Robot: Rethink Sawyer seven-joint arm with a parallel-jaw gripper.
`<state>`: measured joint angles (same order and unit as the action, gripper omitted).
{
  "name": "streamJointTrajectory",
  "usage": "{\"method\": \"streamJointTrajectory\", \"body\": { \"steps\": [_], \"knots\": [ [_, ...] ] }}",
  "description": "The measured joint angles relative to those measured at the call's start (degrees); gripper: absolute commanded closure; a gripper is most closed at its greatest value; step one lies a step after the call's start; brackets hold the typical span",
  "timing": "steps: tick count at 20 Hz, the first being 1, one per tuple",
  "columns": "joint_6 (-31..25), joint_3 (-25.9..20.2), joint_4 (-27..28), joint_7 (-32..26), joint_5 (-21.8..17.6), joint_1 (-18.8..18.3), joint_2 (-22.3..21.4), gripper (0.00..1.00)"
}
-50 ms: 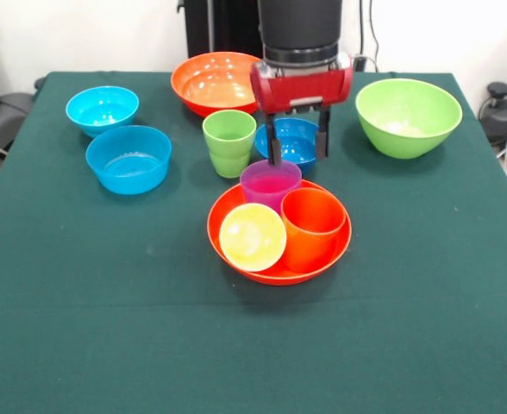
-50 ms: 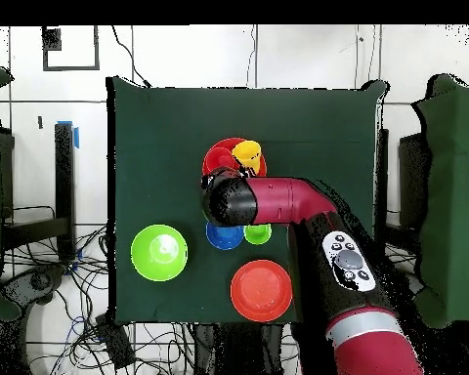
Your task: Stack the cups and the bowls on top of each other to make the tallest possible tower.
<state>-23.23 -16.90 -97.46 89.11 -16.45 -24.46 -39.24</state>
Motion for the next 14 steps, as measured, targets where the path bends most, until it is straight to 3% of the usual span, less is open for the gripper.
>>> {"method": "streamJointTrajectory", "body": {
  "steps": [5, 14],
  "knots": [
    [-3.6, -0.2, 2.1, 0.0, 0.0, 0.0, -2.2, 0.00],
    [-4.1, -1.6, 6.5, 0.0, -0.1, 0.0, -2.9, 0.00]
  ]
}}
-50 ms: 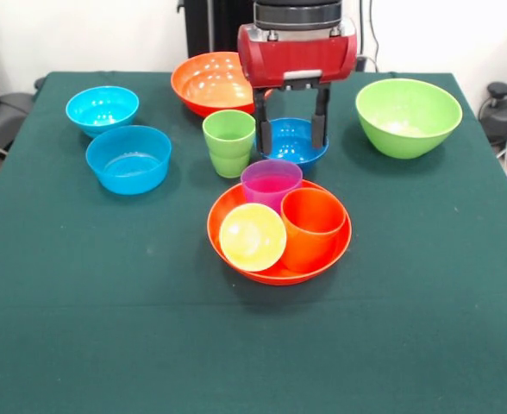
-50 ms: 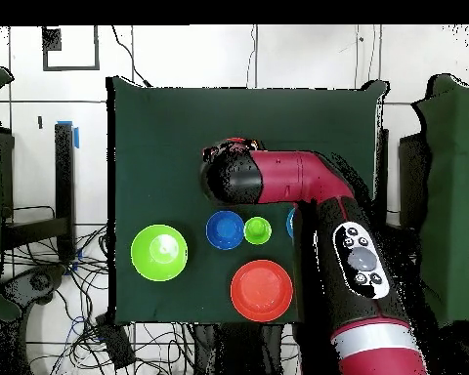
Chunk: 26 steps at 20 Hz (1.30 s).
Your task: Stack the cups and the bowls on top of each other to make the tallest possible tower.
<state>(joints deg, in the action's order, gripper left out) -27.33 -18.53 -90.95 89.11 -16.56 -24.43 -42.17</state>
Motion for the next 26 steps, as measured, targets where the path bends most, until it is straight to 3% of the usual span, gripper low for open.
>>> {"method": "streamJointTrajectory", "body": {
  "steps": [16, 26],
  "knots": [
    [-3.1, -3.9, 9.3, 0.0, -0.1, -0.1, 0.6, 0.00],
    [-4.8, -7.0, 14.8, 0.0, -0.4, -1.2, 4.4, 0.00]
  ]
}}
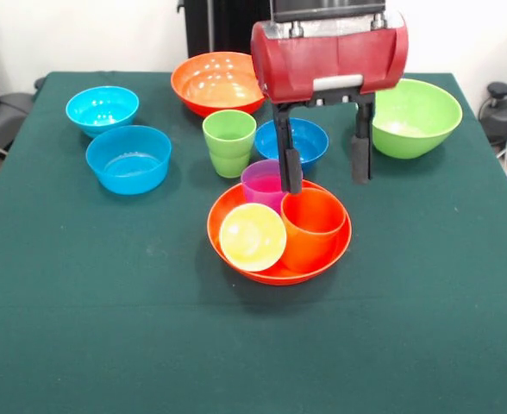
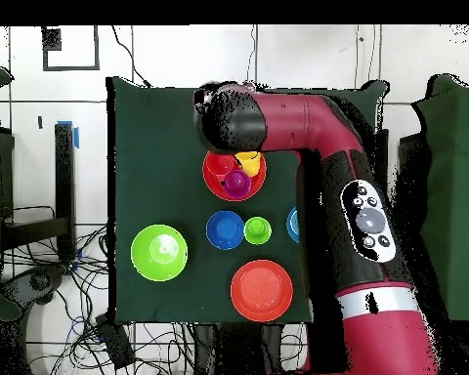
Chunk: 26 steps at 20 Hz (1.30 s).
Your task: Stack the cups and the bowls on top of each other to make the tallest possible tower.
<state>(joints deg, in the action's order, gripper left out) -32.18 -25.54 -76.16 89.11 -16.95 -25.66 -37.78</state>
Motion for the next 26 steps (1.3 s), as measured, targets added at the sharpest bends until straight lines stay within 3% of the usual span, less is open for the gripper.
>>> {"method": "streamJointTrajectory", "body": {
  "steps": [12, 26],
  "knots": [
    [-0.3, -1.0, 3.3, 0.0, -1.3, -0.9, 3.9, 0.00],
    [-8.3, -1.0, 7.0, 0.0, -4.8, -1.8, 4.2, 0.00]
  ]
}}
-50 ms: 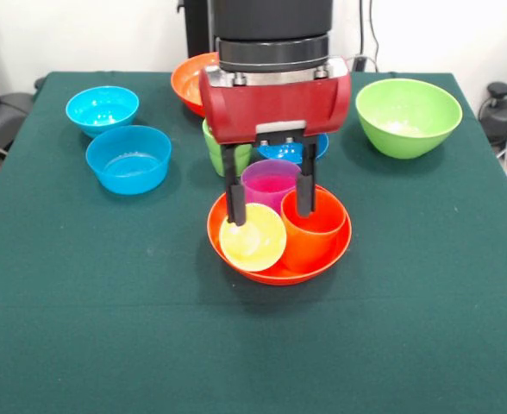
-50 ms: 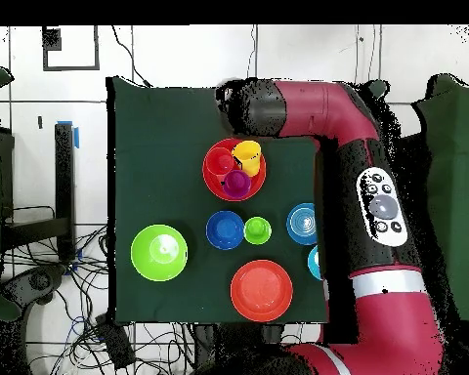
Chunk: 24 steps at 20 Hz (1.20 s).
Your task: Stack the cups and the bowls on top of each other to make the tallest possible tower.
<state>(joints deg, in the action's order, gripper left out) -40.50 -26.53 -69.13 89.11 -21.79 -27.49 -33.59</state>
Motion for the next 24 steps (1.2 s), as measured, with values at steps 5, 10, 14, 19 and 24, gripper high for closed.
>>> {"method": "streamJointTrajectory", "body": {
  "steps": [5, 10, 14, 19, 24],
  "knots": [
    [-0.8, -0.1, 1.5, 0.0, -0.4, -0.8, 0.4, 0.00],
    [-0.8, -0.5, 3.3, 0.0, -0.6, -1.6, 1.6, 0.00],
    [-0.8, -0.8, 4.1, 0.0, -0.9, -1.9, 2.4, 0.00],
    [-0.8, -1.0, 4.2, 0.0, -2.3, -2.1, 3.1, 0.00],
    [-0.8, -1.4, 4.2, 0.0, -3.4, -2.1, 4.0, 0.00]
  ]
}}
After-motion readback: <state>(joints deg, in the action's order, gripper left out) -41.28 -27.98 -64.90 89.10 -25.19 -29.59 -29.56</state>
